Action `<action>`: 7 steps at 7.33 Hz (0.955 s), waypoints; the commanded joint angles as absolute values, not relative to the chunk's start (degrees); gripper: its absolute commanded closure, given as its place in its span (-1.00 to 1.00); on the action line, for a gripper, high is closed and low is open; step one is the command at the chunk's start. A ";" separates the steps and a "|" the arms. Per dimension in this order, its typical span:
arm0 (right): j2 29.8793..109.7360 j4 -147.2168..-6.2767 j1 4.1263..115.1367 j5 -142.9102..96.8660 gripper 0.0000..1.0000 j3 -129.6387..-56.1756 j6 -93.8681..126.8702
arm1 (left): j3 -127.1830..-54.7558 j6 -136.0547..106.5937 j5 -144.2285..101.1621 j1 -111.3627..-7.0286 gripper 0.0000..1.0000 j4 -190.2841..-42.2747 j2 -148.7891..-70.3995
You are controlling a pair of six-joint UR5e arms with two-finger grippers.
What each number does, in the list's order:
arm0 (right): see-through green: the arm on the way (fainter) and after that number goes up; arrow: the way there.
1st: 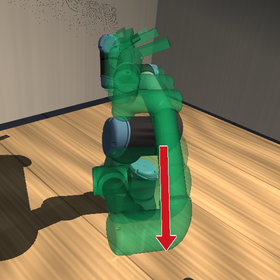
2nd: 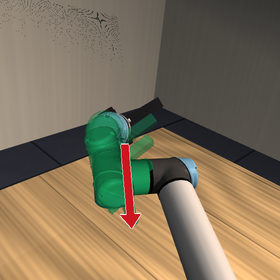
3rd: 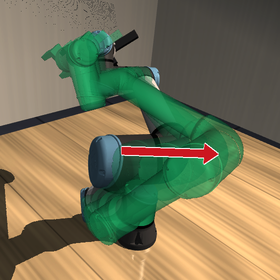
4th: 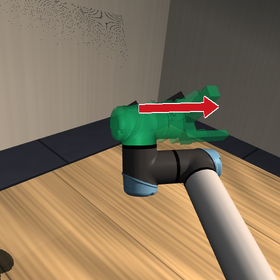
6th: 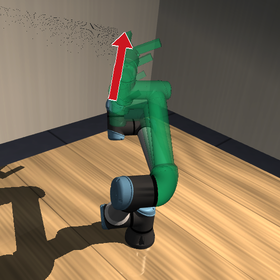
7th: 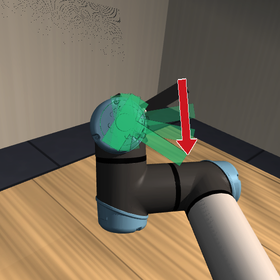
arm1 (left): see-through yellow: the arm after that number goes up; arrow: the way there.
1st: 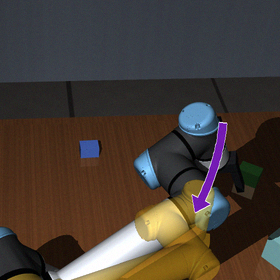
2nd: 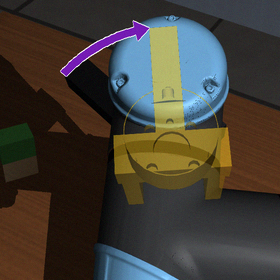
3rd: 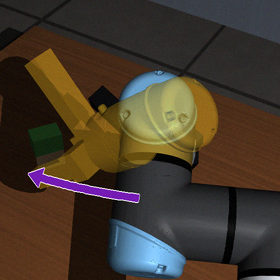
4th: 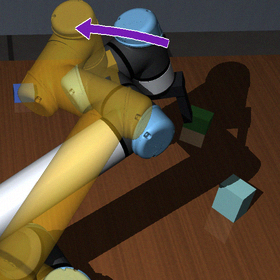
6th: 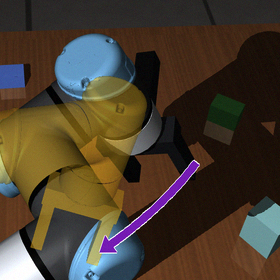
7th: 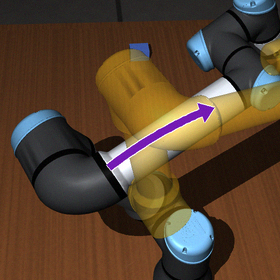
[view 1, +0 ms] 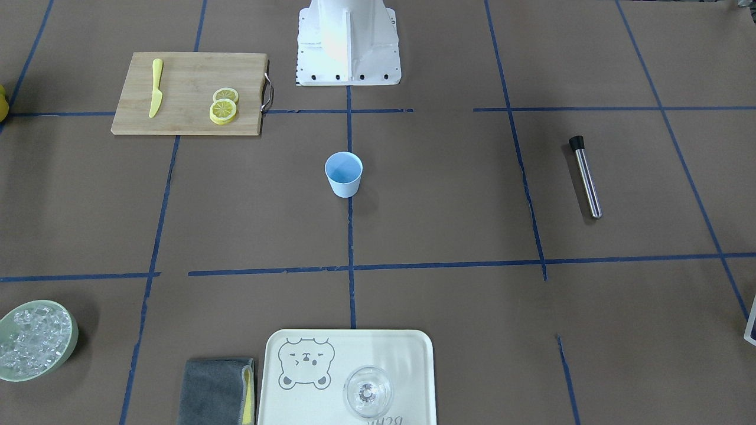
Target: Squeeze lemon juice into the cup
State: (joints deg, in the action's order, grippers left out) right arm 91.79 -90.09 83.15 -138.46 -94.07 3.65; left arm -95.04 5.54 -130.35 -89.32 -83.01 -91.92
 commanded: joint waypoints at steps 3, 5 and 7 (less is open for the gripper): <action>92.29 -88.09 81.58 -139.83 -1.00 -94.22 3.16 | -96.58 5.71 -130.69 -89.03 -1.00 -82.62 -92.02; 92.29 -77.99 77.54 -139.57 -1.00 -94.22 4.13 | -96.94 5.63 -130.61 -88.86 -1.00 -84.36 -92.02; 92.29 -77.78 71.67 -140.10 -1.00 -97.27 9.54 | -96.33 5.19 -130.96 -88.68 -1.00 -87.35 -92.98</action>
